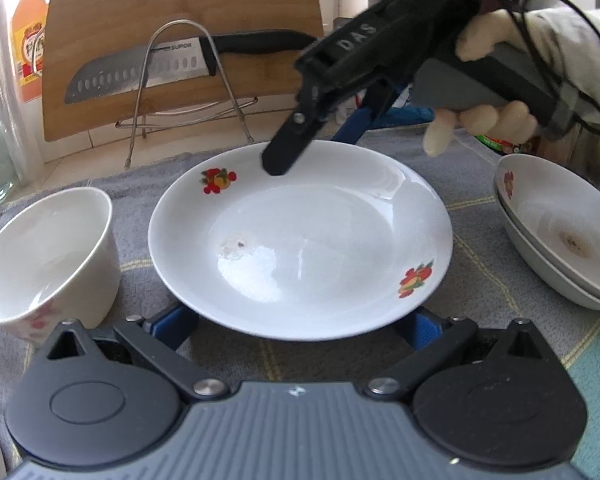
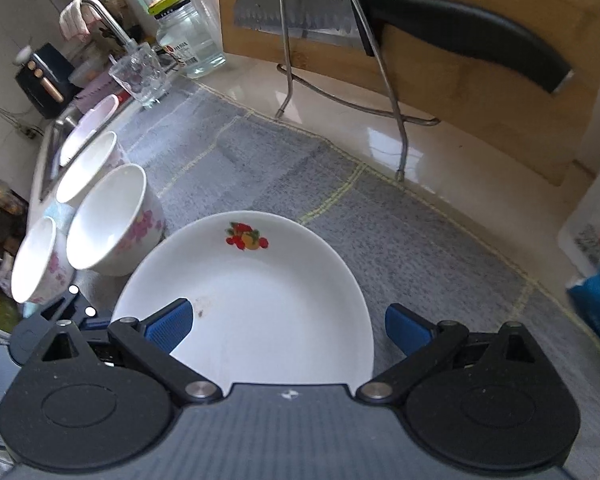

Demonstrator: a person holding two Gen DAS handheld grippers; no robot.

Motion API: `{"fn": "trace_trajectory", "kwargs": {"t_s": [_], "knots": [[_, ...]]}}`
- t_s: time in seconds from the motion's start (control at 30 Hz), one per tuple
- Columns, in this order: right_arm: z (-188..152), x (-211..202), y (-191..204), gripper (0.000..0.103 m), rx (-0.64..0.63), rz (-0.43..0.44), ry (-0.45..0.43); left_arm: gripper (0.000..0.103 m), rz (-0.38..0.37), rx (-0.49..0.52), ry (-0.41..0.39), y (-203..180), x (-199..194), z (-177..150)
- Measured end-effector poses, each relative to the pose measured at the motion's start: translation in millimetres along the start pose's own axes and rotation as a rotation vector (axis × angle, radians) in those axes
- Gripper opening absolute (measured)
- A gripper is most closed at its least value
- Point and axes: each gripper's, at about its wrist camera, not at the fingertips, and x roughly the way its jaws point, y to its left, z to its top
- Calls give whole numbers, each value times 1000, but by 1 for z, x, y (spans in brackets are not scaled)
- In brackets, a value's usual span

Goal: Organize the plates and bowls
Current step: 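Grasp the flower-print plate rim with the right gripper and lift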

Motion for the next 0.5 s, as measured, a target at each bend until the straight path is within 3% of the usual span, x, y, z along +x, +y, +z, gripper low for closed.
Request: {"fn": "trace_trajectory", "kwargs": {"t_s": [0.27,0.5], "knots": [[7,9,-10,103,38,141,8,103,-17,-3,-4,0,2,0],[10,14,-11,103,61,168,26,103,-21,-5,-3,0,4,0]]}}
